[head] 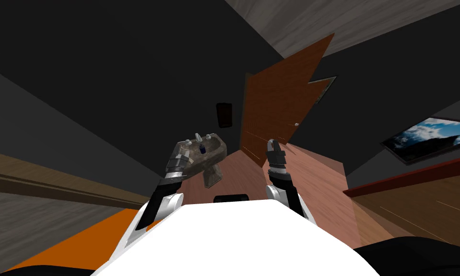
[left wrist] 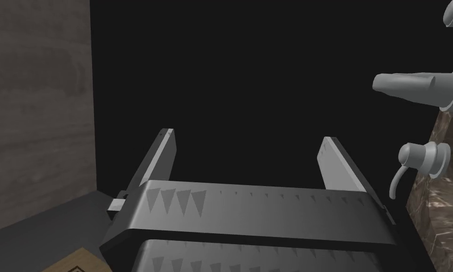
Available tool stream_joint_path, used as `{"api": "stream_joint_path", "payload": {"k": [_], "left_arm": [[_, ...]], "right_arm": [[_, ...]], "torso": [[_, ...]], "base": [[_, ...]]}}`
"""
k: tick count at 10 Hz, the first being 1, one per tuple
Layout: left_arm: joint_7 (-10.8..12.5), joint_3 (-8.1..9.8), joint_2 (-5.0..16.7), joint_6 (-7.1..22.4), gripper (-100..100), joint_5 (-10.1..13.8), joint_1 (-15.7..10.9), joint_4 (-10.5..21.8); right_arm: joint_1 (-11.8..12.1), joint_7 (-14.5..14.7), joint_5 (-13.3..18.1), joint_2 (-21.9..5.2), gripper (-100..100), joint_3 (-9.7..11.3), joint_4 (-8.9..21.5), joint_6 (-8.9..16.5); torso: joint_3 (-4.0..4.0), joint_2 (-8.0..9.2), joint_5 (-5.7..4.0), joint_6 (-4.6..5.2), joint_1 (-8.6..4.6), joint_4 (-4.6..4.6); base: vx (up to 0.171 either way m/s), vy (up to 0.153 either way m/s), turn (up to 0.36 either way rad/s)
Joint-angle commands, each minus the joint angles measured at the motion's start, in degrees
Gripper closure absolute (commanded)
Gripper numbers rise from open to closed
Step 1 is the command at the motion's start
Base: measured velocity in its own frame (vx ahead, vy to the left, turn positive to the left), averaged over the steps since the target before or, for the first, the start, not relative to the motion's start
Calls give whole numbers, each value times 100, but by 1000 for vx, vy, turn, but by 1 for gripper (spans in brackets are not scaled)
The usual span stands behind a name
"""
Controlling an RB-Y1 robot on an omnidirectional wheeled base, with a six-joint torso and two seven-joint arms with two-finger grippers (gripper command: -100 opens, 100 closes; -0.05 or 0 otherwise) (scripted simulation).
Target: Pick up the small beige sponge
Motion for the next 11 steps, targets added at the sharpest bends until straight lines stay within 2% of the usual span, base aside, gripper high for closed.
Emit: {"api": "stream_joint_path", "payload": {"k": [1,2,3,4,5,6,7,8,9,11], "left_arm": [[47,25,100,193,-100,58,48,-32],[97,49,239,407,-100,141,100,-71],[97,49,239,424,-100,141,100,-71],[150,74,382,646,-100,227,155,-111],[150,74,382,667,-100,227,155,-111],[206,102,527,908,-100,317,211,-151],[206,102,527,921,-100,317,211,-151],[263,132,675,1141,-100,411,269,-190],[263,132,675,1184,-100,411,269,-190],[380,198,979,1586,-100,603,386,-268]], "right_arm": [[0,0,0,0,0,0,0,0],[0,0,0,0,0,0,0,0],[0,0,0,0,0,0,0,0],[0,0,0,0,0,0,0,0],[0,0,0,0,0,0,0,0],[0,0,0,0,0,0,0,0],[0,0,0,0,0,0,0,0],[0,0,0,0,0,0,0,0],[0,0,0,0,0,0,0,0],[0,0,0,0,0,0,0,0]], "torso": [[0,0,0,0,0,0],[0,1,0,-1,-1,0],[1,1,0,0,-2,0],[1,1,0,-1,-3,0],[1,1,-1,0,-3,0],[0,1,0,-1,-4,0],[1,1,-1,0,-3,0],[1,1,-1,-1,-4,0],[1,1,0,0,-2,0],[0,1,0,0,-3,0]], "base": [[0,12,-18],[-1,8,-50],[0,6,-23],[1,6,-45],[0,7,-25],[1,6,-52],[0,8,-30],[0,10,-57],[1,10,-30],[2,10,-79]]}}
